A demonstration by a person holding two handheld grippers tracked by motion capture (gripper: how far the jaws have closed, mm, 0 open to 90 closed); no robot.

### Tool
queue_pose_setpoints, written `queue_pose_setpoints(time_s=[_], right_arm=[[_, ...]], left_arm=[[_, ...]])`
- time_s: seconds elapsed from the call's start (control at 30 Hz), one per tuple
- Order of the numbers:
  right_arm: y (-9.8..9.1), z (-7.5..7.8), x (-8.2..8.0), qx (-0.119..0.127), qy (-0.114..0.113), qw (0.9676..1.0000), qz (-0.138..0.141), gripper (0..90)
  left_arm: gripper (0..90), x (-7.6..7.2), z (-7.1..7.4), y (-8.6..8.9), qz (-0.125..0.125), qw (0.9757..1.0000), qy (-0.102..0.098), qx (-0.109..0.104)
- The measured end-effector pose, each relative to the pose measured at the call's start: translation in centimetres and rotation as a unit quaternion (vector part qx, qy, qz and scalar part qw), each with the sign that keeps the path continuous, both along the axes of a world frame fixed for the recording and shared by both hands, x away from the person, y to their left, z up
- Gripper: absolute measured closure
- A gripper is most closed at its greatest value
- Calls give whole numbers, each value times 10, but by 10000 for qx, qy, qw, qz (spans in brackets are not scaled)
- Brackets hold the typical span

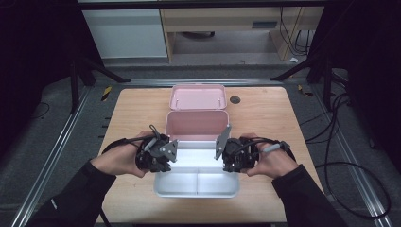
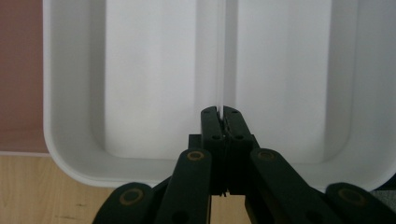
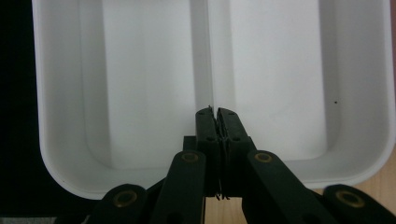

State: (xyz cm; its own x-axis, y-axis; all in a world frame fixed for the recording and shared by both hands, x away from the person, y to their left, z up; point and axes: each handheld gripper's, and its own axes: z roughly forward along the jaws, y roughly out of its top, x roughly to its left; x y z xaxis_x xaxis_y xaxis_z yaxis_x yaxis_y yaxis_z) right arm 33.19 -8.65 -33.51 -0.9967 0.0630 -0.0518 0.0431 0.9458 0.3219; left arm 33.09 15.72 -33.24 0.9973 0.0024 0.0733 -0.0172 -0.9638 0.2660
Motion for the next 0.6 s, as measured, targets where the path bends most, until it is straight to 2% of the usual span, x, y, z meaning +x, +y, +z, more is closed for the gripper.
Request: queue_pose_setpoints(time_s=[0.2,0.3,0.37,0.4,0.43,0.47,0.57,0.6], right_arm=[[0,-17,-16,53,129,9999,60,892],[-1,-27,-20,93,213,9997,62,892],[-1,-42,-23,71,318,9994,91,892],[-1,-42,-23,71,318,9994,91,892],[0,-53,-25,10,373,9993,94,892],[0,-53,-25,10,373,9993,94,892],[1,-69,-24,-25,382,9992,89,891],[1,-80,-23,-63,407,9991,74,892]], left_arm=[[887,-15,-18,1,43,9998,192,5],[886,-20,-32,1,56,9995,303,0],[886,-22,-41,1,48,9994,331,14],[886,-23,-47,0,36,9993,360,22],[887,-24,-59,0,34,9991,427,25],[886,-24,-59,0,34,9991,427,25],[885,-21,-76,-2,56,9989,465,57],[885,-19,-81,-2,74,9987,508,75]])
